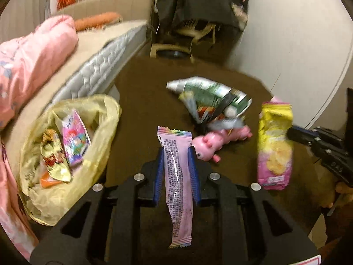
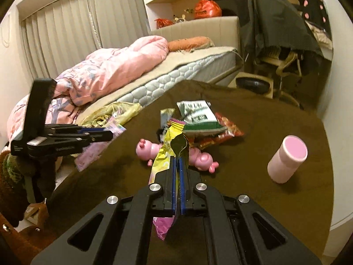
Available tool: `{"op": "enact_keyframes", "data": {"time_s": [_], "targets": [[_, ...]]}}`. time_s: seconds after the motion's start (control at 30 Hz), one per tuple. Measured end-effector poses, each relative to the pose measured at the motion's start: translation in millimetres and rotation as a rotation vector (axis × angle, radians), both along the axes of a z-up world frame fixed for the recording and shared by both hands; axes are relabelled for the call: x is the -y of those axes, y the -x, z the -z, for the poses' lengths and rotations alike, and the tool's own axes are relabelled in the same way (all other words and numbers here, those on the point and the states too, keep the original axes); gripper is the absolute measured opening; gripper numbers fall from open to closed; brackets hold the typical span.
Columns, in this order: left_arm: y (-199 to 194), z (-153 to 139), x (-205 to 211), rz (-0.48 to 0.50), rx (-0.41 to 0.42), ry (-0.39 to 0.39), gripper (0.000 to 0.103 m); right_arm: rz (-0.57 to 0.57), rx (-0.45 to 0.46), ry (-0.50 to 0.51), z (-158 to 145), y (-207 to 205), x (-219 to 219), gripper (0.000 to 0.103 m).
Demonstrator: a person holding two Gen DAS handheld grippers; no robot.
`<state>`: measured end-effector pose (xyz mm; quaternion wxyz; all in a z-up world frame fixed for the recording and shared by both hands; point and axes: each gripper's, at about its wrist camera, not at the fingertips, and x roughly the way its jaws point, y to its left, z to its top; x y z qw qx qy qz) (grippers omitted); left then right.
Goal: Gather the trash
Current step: 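Lower candy bar and chip bag into the yellow bag and open both tools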
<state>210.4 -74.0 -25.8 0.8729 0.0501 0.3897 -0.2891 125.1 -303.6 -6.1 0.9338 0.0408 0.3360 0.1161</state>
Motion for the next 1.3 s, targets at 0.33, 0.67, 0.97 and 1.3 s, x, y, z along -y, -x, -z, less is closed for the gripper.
{"op": "enact_keyframes", "data": {"time_s": [0.33, 0.67, 0.97, 1.3], "targets": [[25, -41, -51, -0.081, 0.168, 0.141, 0.021, -0.051, 0.092, 0.047, -39, 0, -38, 0.004], [5, -70, -152, -0.31, 0.281, 0.237, 0.021, -0.189, 0.193, 0.078, -96, -55, -119, 0.004], [-45, -59, -216, -0.404, 0.269, 0.275, 0.021, -0.306, 0.127, 0.047, -77, -148, -204, 0.004], [-119, 22, -203, -0.404, 0.124, 0.326, 0.021, -0.317, -0.065, 0.019, 13, -248, -234, 0.004]]}}
